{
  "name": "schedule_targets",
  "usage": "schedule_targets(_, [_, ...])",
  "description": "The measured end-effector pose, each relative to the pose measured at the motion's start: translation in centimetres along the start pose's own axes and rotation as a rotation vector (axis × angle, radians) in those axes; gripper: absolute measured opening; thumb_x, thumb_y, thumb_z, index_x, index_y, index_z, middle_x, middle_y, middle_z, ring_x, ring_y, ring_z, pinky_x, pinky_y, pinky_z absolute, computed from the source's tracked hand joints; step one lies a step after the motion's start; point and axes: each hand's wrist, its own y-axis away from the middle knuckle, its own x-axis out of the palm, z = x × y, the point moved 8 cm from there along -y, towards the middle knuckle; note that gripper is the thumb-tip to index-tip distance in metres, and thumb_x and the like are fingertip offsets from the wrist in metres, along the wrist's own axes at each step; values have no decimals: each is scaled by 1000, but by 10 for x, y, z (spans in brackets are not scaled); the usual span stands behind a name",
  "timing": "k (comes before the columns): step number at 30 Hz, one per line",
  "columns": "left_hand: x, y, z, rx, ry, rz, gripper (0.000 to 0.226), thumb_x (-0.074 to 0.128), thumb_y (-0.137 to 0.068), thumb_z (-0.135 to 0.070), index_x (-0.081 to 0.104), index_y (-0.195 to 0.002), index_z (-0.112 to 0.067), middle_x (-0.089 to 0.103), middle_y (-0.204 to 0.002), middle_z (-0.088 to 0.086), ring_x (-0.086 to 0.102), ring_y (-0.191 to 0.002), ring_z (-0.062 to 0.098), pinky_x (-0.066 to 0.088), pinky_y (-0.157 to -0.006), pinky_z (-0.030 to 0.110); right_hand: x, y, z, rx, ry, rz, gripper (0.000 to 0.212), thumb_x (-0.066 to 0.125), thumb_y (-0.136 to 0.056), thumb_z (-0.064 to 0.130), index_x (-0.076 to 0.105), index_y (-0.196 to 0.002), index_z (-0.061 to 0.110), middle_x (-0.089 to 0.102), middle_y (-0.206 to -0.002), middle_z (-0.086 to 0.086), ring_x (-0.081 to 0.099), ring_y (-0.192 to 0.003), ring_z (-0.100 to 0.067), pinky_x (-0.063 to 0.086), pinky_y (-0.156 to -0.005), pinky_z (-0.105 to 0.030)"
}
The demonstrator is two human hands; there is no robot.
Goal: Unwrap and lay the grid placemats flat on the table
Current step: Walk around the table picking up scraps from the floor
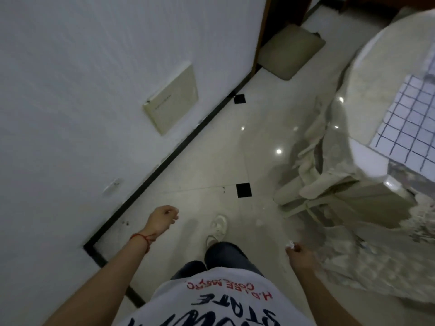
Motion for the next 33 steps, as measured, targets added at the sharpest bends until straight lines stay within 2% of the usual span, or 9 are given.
schedule_targets(2, [1,-29,-32,17,-52,52,18,49,-93,-21,60,-99,-7,61,-91,10,55,-81,20,43,-63,24,4,-14,12,63,-34,-35,36,50,-82,30,42,-51,15,39,-49,-3,36,-50,-16,24,-51,-26])
schedule_targets(4, [2,-52,-58,25,-126,106,17,50,-93,-22,60,-96,-9,61,-89,8,55,-79,19,42,-63,24,10,-29,25,130,-68,-51,33,52,-85,27,46,-56,15,38,-50,2,41,-55,-19,28,-55,-27])
schedule_targets(10, [2,-104,-127,70,-351,235,20,49,-93,-17,59,-77,-12,61,-79,9,55,-72,19,42,-62,24,0,-47,92,182,-300,-166,16,52,-91,15,53,-77,7,53,-74,-9,49,-76,-22,31,-68,-25])
schedule_targets(14, [20,-139,-167,99,-530,374,24,48,-93,-12,57,-71,-16,60,-75,2,53,-70,16,41,-60,21,-12,-45,107,251,-465,-314,16,52,-92,16,58,-81,6,52,-70,-4,51,-76,-23,34,-68,-25])
schedule_targets(17, [43,-169,-204,174,-689,510,19,46,-94,-16,59,-80,-15,60,-79,2,53,-72,14,41,-60,20,-13,-28,102,363,-625,-466,18,52,-92,14,62,-89,-1,57,-78,-7,51,-80,-20,34,-69,-23])
schedule_targets(19, [59,-186,-227,222,-792,585,16,46,-95,-19,58,-88,-12,59,-81,3,53,-73,14,41,-61,20,-3,-12,95,460,-697,-558,20,52,-92,15,60,-81,1,54,-69,-4,50,-77,-19,34,-64,-24])
schedule_targets(24, [103,-211,-269,314,-1036,743,14,46,-95,-19,58,-93,-11,59,-82,3,52,-79,18,41,-63,21,42,36,91,708,-807,-700,21,52,-92,16,55,-75,4,49,-62,-1,49,-73,-22,34,-69,-25])
schedule_targets(28, [150,-207,-281,410,-1194,863,19,45,-95,-20,59,-102,-9,60,-92,7,53,-86,20,41,-65,21,93,72,94,852,-887,-772,29,52,-92,19,52,-69,3,51,-63,-9,48,-68,-23,33,-59,-26])
schedule_targets(33, [204,-180,-261,474,-1290,970,25,46,-95,-20,59,-110,-4,59,-98,10,52,-83,17,41,-61,18,169,112,91,1030,-965,-780,35,53,-92,20,47,-58,12,45,-54,1,48,-63,-23,34,-63,-27])
